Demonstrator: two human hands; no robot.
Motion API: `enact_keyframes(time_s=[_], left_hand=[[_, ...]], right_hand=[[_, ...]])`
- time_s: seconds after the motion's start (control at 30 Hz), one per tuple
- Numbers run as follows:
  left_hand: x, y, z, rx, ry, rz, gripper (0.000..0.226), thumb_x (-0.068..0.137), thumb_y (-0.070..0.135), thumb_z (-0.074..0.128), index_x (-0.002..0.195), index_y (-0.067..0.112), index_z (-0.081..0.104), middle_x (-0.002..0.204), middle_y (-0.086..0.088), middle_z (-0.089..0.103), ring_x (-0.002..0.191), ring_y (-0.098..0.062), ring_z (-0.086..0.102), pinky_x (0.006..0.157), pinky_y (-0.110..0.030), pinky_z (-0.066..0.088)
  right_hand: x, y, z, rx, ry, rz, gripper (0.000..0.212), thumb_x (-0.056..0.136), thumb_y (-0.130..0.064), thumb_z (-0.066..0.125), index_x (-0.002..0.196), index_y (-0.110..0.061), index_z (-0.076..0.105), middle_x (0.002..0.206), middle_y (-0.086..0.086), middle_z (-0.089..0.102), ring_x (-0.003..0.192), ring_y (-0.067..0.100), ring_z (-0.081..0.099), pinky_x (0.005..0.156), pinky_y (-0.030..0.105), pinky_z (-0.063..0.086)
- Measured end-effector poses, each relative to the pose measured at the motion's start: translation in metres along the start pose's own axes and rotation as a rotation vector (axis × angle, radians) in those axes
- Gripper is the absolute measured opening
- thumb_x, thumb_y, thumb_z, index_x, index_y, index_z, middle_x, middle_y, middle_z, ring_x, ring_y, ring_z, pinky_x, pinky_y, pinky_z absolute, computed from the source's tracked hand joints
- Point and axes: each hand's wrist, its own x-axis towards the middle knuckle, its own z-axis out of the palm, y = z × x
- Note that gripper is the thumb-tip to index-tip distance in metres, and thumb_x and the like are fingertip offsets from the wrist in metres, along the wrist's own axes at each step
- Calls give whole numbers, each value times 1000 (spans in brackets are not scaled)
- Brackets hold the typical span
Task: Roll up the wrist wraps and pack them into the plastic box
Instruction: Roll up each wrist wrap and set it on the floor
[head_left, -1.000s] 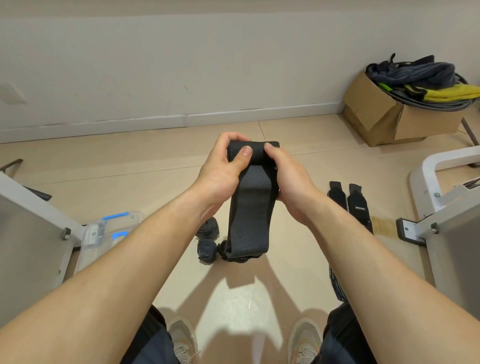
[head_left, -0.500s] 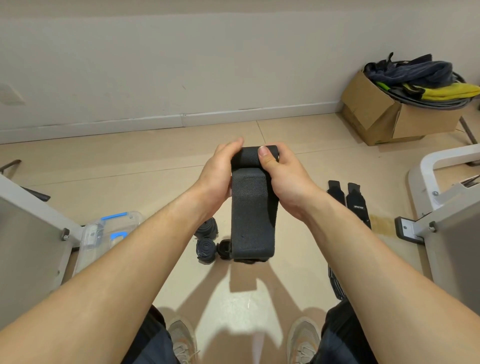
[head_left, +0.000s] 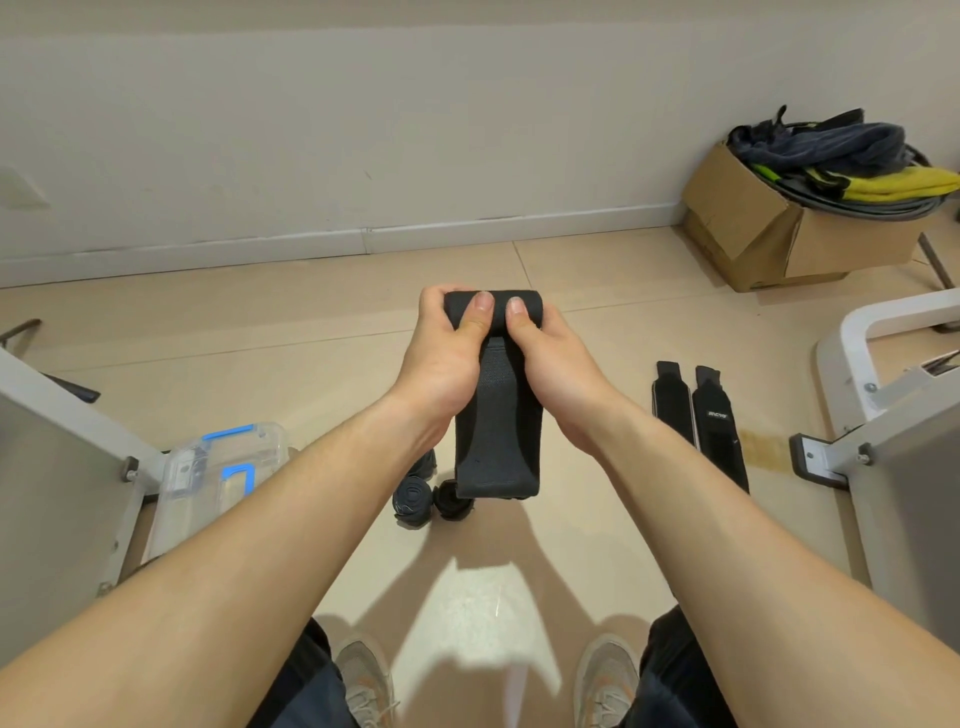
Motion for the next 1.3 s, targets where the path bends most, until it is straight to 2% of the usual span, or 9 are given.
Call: enact_keyframes(time_s=[0.23, 0.4, 0.5, 0.6, 0.73, 0.87, 1.07, 1.17, 1.3], left_hand=[[-1, -4, -2, 129, -86, 133, 16, 105, 24, 55, 109, 36, 46, 95, 1, 65, 82, -15, 63, 79, -37, 54], [0, -3, -4, 112, -145, 142, 22, 104, 16, 56, 106, 37, 49, 88, 4, 66, 76, -12, 63, 73, -35, 54], [1, 0, -3, 55, -168, 65, 19, 104, 18, 56, 112, 33, 49, 92, 2, 66, 78, -13, 64, 73, -34, 53], [3, 1, -3, -4, -124, -76, 22, 102, 40, 57, 119, 28, 51, 100, 2, 68, 91, -15, 67, 81, -34, 53], [3, 1, -4, 49, -74, -156, 77, 69, 88, 44, 109, 25, 66, 106, -2, 76, 103, -25, 73, 98, -51, 54], [1, 2, -2, -4, -25, -137, 52, 85, 64, 57, 110, 18, 60, 107, -8, 73, 102, -27, 72, 98, -53, 55], [2, 3, -1, 8, -55, -61, 18, 107, 35, 49, 118, 21, 46, 108, -4, 65, 102, -23, 67, 100, -50, 54], [1, 1, -2, 50, -115, 10, 11, 107, 27, 49, 117, 29, 45, 104, -2, 64, 94, -19, 64, 94, -45, 53], [-1, 2, -5, 33, -197, 69, 19, 106, 15, 51, 111, 34, 50, 98, -2, 62, 87, -17, 60, 80, -37, 53]], right_hand=[[1, -2, 0, 82, 42, 23, 52, 106, -52, 39, 126, -8, 57, 110, 7, 73, 93, 14, 72, 73, 26, 58], [2, -2, 1, 165, 86, -10, 34, 107, -34, 50, 123, -5, 55, 117, 21, 70, 108, 35, 70, 94, 53, 57], [2, -3, -3, 175, 59, -41, 23, 108, -24, 50, 119, -5, 55, 115, 21, 69, 103, 36, 71, 94, 54, 56], [0, -6, -7, 201, -2, -87, 14, 107, -16, 51, 120, -12, 55, 101, 14, 67, 86, 24, 66, 76, 39, 58], [-4, -7, -5, 222, -55, -88, 14, 106, -11, 51, 118, -18, 56, 88, 7, 67, 72, 20, 64, 64, 32, 56], [-2, -5, -4, 213, -35, -70, 18, 106, -14, 52, 122, -19, 59, 98, 10, 69, 80, 22, 66, 70, 35, 57], [1, -7, -4, 111, -44, -21, 37, 107, -41, 45, 142, -27, 48, 110, -2, 69, 92, 10, 68, 79, 24, 54], [4, -7, -4, 84, -1, 73, 61, 97, -69, 43, 125, -18, 63, 108, 3, 74, 98, 17, 72, 91, 36, 57], [1, -10, -7, 46, -11, -5, 45, 106, -54, 39, 98, -21, 67, 95, 2, 75, 89, 19, 73, 85, 39, 57]])
